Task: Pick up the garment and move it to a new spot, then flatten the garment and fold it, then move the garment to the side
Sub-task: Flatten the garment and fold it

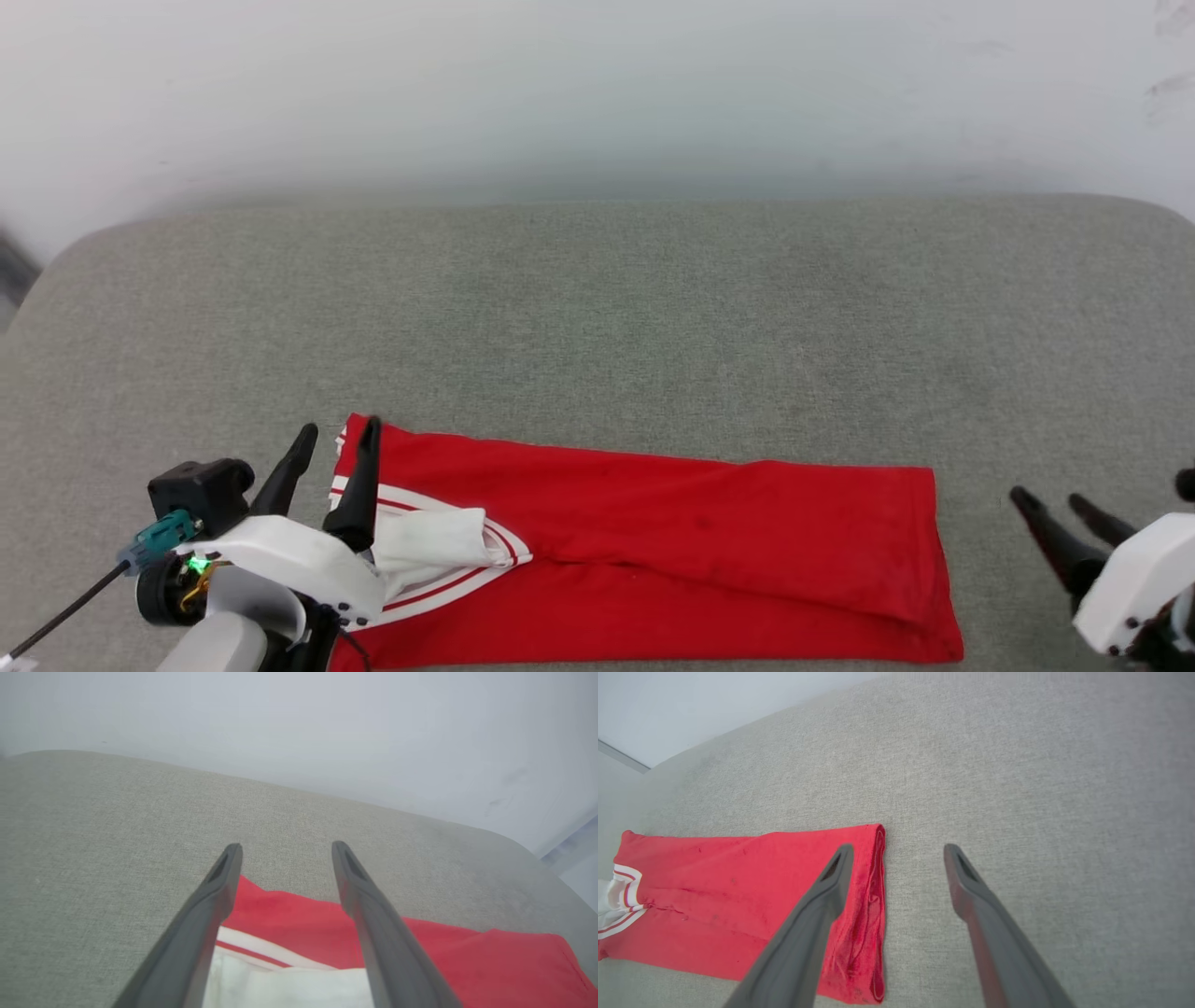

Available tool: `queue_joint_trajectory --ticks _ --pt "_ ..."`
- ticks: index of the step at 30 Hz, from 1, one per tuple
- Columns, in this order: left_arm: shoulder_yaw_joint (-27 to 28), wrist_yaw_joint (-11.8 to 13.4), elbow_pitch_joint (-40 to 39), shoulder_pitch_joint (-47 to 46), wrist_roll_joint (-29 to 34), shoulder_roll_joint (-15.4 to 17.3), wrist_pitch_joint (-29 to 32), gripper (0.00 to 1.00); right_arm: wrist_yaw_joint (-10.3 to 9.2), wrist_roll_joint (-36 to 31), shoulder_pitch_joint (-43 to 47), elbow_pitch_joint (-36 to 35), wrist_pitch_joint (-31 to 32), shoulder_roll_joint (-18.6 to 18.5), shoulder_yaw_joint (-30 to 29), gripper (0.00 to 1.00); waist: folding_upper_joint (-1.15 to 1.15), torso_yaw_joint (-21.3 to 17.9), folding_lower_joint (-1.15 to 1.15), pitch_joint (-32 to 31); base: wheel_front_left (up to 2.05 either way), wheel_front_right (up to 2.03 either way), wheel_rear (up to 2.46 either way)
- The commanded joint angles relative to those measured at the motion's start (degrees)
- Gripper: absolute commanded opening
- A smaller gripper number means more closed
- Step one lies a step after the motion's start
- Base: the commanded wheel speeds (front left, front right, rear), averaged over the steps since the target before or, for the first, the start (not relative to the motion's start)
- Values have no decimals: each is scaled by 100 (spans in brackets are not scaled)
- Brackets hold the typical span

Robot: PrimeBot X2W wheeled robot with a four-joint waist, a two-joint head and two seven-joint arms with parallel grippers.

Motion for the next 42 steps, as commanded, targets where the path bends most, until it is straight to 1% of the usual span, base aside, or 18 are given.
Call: queue_joint_trajectory --ticks 1,3,7,10,12,14,17,21,24,26,27,28,29,31,36,42 --pt "-15 29 -116 -90 154 -34 -152 100 -1 -75 -107 -98 190 -55 -206 100 0 86 1 -51 0 0 0" --pt "12 68 -219 -161 303 -69 -287 100 -1 -174 -130 -137 442 -97 -405 100 0 175 1 -55 0 0 0" --pt "57 168 -460 -251 822 -112 -459 100 -1 -315 -122 -192 1067 -56 -669 100 0 394 1 -3 0 0 0" --pt "99 266 -718 -296 1246 -195 -493 100 -1 -430 -66 -194 1487 51 -786 100 0 610 1 122 0 0 0" --pt "111 271 -881 -279 1483 -250 -501 100 -1 -507 -62 -173 1682 134 -785 100 0 736 1 213 0 0 0" --pt "121 225 -1015 -280 1671 -289 -503 100 -1 -518 -65 -100 1829 226 -789 100 0 867 1 324 0 0 0" --pt "159 175 -1093 -293 1796 -355 -505 100 -1 -534 -117 7 1923 307 -772 100 0 959 1 435 0 0 0" --pt "248 102 -1131 -298 1959 -503 -505 100 0 -484 -199 411 2123 516 -769 100 0 1084 1 601 0 0 0" --pt "335 9 -1145 -325 2097 -594 -507 100 0 -359 -152 727 2324 751 -625 100 0 1132 1 665 0 0 0" --pt "391 -50 -1153 -283 2184 -632 -507 100 1 -256 -115 872 2473 828 -523 100 0 1137 1 672 0 0 0" --pt "420 -68 -1136 -245 2217 -616 -507 100 2 -202 -98 932 2532 869 -516 48 0 1129 1 670 0 0 0" --pt "446 -79 -1110 -205 2237 -610 -507 100 2 -192 -102 945 2559 865 -471 17 0 1116 1 660 0 0 0" --pt "475 -102 -1113 -180 2261 -612 -507 100 8 -162 -135 898 2504 857 -433 0 0 1101 1 649 0 0 0" --pt "498 -93 -1070 -114 2304 -578 -507 100 7 -142 -206 802 2437 821 -404 0 0 1056 1 612 0 0 0" --pt "493 -39 -995 6 2331 -563 -488 100 0 -221 -436 497 2143 541 -414 0 0 912 1 466 0 0 0" --pt "476 15 -932 77 2328 -563 -450 100 -2 -232 -525 430 2016 285 -595 0 0 725 1 319 0 0 0"
